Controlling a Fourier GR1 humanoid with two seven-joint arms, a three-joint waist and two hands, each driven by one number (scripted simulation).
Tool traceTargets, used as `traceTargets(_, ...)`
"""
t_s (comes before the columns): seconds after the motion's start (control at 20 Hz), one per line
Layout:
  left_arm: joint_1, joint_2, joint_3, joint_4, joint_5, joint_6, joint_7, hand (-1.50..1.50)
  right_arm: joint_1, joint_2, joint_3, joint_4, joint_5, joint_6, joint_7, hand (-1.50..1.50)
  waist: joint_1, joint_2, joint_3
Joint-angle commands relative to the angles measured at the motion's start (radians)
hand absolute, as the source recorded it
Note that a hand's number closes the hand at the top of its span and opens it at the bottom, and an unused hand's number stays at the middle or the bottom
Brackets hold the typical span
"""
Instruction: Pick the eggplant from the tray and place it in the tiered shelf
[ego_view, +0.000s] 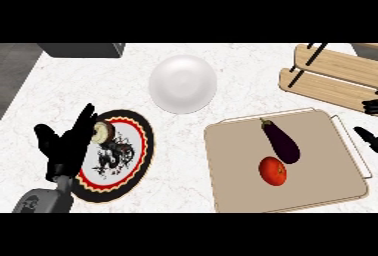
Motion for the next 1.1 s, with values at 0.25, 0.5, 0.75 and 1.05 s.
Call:
traceTargets(0.25,0.032,0.011,-0.003,0.067,0.025,-0.053,0.092,0.0,-0.077,-0.154,0.042,0.22,0.071,0.37,-0.279,-1.5,-0.004,-0.004,-0.011)
traceTargets(0.5,0.068,0.021,0.015,0.057,0.025,-0.052,0.102,0.0,-0.104,-0.192,0.109,0.12,0.111,0.449,-0.195,-1.5,-0.021,-0.013,-0.014)
traceTargets(0.75,0.04,0.018,0.031,0.047,0.044,-0.077,0.128,0.0,-0.123,-0.184,0.148,-0.007,0.157,0.381,-0.001,-1.5,-0.028,-0.014,-0.014)
traceTargets(1.05,0.049,0.017,0.047,0.072,0.015,-0.075,0.09,0.0,-0.142,-0.1,0.168,-0.198,0.164,0.234,0.324,-1.5,-0.031,-0.014,-0.014)
